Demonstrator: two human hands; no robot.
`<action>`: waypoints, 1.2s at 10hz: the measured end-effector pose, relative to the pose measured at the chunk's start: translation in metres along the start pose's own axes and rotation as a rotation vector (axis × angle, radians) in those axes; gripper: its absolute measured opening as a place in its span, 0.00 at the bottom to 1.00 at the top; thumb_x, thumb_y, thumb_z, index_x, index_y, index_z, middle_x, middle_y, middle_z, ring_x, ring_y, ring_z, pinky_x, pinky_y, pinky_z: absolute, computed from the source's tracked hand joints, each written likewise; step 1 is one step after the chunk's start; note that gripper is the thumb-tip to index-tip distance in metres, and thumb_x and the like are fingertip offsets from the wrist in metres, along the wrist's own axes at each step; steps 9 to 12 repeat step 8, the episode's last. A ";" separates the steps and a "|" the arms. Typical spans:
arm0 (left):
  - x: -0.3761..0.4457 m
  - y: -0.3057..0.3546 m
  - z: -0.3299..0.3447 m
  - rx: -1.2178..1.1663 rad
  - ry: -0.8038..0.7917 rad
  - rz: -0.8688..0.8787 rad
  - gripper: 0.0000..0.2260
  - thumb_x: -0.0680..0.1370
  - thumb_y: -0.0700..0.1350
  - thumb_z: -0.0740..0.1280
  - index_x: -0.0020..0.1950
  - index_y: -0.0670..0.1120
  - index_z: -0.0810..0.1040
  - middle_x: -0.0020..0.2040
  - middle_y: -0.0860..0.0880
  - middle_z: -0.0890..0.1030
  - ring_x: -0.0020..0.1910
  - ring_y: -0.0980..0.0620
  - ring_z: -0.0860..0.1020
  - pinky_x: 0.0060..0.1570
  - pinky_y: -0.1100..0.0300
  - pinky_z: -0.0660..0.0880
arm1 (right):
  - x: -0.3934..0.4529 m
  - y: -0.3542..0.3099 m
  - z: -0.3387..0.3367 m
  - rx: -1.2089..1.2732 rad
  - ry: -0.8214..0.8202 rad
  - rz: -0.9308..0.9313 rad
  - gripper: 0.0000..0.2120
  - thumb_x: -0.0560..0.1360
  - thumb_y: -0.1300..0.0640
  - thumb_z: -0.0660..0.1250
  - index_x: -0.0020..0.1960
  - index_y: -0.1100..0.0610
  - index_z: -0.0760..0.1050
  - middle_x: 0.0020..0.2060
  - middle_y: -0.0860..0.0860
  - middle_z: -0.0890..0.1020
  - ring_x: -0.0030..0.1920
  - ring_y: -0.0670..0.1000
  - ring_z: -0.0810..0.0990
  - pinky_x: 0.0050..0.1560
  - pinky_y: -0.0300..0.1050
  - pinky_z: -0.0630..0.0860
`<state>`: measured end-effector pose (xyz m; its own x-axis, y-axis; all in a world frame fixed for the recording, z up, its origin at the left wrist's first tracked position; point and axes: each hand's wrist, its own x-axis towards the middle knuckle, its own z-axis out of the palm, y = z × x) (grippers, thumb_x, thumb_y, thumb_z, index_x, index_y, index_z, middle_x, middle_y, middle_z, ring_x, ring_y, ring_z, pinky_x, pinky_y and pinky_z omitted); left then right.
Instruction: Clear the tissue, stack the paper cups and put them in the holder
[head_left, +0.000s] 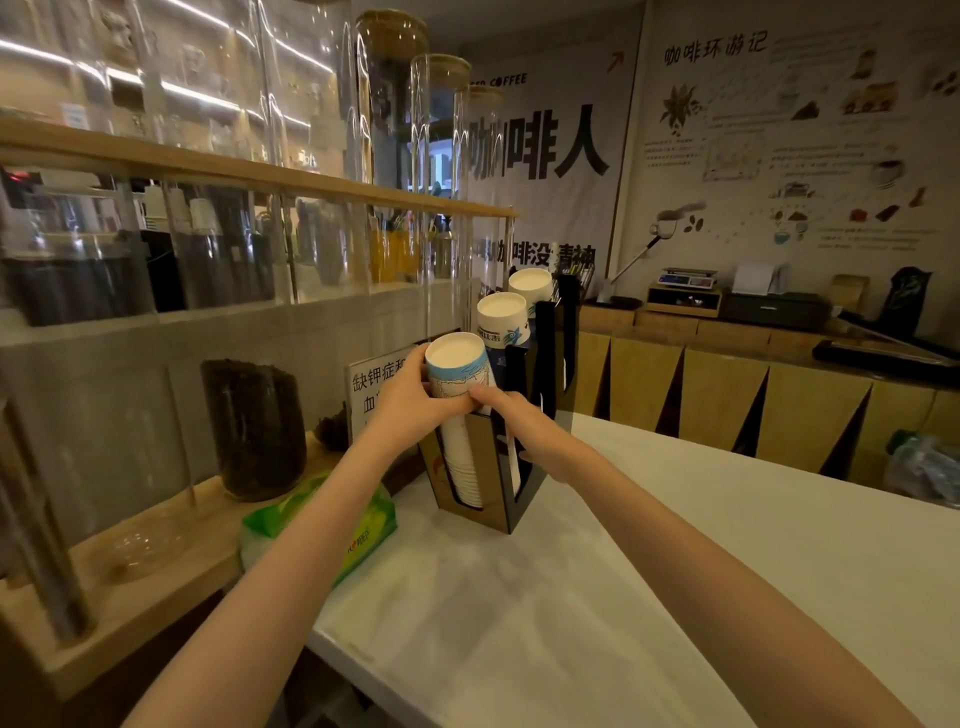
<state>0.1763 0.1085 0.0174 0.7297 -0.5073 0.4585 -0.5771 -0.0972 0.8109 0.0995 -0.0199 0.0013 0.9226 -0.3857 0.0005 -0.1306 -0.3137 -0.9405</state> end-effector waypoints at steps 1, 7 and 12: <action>-0.004 -0.002 0.003 -0.013 0.074 0.015 0.34 0.64 0.48 0.75 0.66 0.51 0.64 0.55 0.54 0.72 0.54 0.55 0.71 0.44 0.65 0.69 | -0.003 -0.002 0.001 0.008 -0.003 -0.011 0.39 0.69 0.32 0.57 0.72 0.53 0.55 0.72 0.54 0.62 0.70 0.55 0.62 0.55 0.48 0.59; -0.016 0.020 0.013 0.356 0.246 0.092 0.33 0.68 0.58 0.69 0.69 0.52 0.61 0.67 0.46 0.71 0.65 0.46 0.67 0.61 0.47 0.68 | -0.011 0.002 -0.014 0.102 -0.001 -0.005 0.31 0.75 0.37 0.48 0.73 0.51 0.54 0.74 0.53 0.60 0.73 0.54 0.58 0.70 0.51 0.54; -0.020 0.037 0.017 0.471 0.438 0.200 0.26 0.69 0.56 0.68 0.64 0.49 0.68 0.63 0.46 0.73 0.64 0.46 0.68 0.60 0.47 0.66 | -0.017 -0.002 -0.027 -0.055 0.112 -0.071 0.24 0.76 0.46 0.60 0.68 0.55 0.64 0.66 0.54 0.71 0.62 0.50 0.71 0.57 0.42 0.67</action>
